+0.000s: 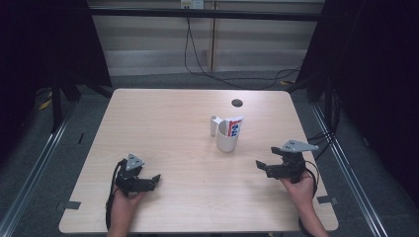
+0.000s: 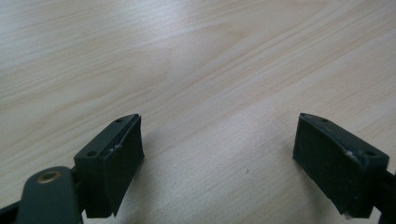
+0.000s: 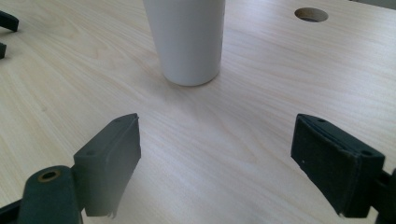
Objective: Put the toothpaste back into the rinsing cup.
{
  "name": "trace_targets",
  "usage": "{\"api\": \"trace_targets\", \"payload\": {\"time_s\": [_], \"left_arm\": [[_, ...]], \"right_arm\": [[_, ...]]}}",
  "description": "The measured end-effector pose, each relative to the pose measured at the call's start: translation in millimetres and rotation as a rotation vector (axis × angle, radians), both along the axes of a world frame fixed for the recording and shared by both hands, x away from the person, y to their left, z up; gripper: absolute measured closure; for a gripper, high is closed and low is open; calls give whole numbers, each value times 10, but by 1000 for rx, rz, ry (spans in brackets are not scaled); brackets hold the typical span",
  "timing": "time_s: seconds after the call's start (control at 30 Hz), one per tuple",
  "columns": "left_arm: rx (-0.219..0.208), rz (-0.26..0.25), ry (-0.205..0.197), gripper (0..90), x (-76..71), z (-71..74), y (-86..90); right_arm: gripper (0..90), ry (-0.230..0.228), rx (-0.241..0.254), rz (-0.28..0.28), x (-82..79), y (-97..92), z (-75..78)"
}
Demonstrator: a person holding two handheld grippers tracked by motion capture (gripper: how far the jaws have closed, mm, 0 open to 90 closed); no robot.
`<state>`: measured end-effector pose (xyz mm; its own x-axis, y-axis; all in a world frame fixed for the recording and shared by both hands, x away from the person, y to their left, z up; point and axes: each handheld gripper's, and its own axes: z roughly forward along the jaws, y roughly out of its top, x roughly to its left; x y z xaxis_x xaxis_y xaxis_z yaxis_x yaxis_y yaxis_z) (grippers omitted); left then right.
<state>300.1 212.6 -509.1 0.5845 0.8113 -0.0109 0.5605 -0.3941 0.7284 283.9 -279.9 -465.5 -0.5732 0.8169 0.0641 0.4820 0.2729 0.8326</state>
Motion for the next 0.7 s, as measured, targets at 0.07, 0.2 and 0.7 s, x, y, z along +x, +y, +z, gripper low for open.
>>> {"api": "trace_targets", "payload": {"time_s": [0.07,0.2,0.7], "left_arm": [[0,0,0,158,0,0,0],[0,0,0,158,0,0,0],[1,0,-1,160,-1,0,-1]], "right_arm": [[153,7,-6,0,-30,-20,-28],[153,15,-11,1,-70,-44,-60],[155,51,-31,5,-173,-102,-234]]}}
